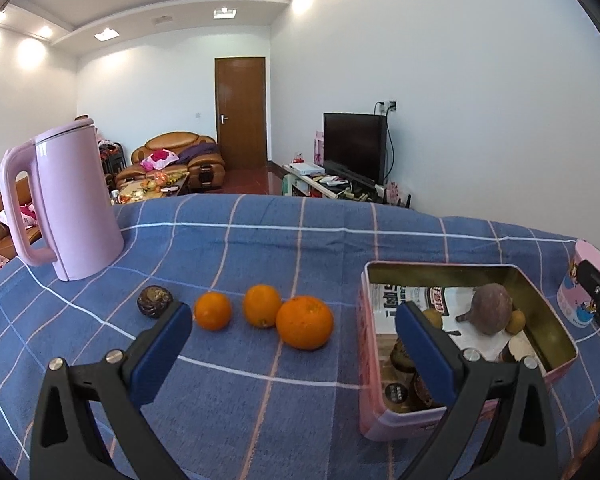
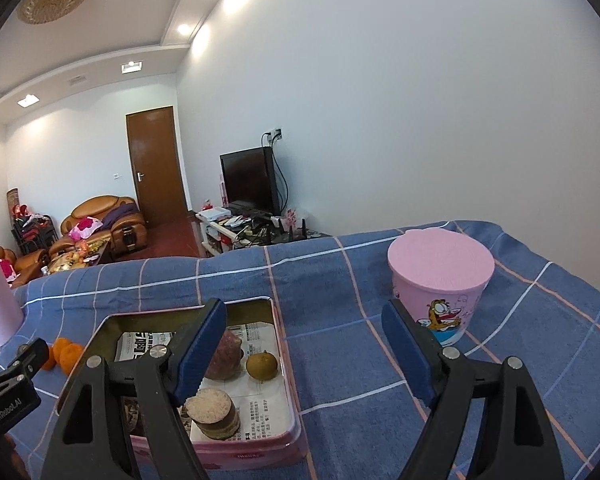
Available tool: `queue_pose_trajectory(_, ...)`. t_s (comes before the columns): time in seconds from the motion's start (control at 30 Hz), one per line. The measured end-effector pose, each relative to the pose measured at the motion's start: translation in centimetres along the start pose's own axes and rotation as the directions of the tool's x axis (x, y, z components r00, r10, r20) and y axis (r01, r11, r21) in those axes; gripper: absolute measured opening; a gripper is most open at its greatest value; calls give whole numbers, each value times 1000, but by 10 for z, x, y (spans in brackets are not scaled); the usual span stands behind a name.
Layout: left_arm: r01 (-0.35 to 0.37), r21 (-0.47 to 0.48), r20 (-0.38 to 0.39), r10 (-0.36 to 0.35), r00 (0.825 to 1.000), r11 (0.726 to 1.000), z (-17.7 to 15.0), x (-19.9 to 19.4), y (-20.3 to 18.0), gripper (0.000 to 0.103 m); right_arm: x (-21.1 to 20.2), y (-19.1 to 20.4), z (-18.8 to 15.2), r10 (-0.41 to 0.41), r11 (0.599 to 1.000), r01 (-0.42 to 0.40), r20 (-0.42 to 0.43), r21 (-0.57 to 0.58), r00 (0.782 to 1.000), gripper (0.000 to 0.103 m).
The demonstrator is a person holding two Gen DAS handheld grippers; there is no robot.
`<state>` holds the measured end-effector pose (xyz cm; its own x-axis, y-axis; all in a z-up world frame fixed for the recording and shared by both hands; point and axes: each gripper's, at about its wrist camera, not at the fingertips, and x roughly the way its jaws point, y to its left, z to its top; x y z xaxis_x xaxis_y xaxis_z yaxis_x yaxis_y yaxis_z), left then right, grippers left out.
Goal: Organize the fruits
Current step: 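Move both open grippers back from the tin toward the oranges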
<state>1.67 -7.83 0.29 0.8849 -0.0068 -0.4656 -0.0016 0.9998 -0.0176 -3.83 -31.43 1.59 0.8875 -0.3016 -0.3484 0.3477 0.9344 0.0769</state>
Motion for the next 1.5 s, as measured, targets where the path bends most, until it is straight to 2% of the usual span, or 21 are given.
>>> queue_pose_trajectory(0.37,31,8,-11,-31,999,999,-4,-6,8,103,-11,8,-6,-55,998,55,-3,-10,998,81)
queue_pose_trajectory(0.73,42,-7,-18,-42,999,999,-6,-11,27,103,-22,30,-14,-33,999,34,-40,3,999,81)
queue_pose_trajectory(1.2,48,39,-30,-47,998,998,-7,-11,52,103,-31,89,-22,-63,994,60,-24,-87,998,81)
queue_pose_trajectory(1.5,31,54,-40,-28,999,998,-4,-2,73,103,-28,121,-23,-58,994,54,-38,-97,998,81)
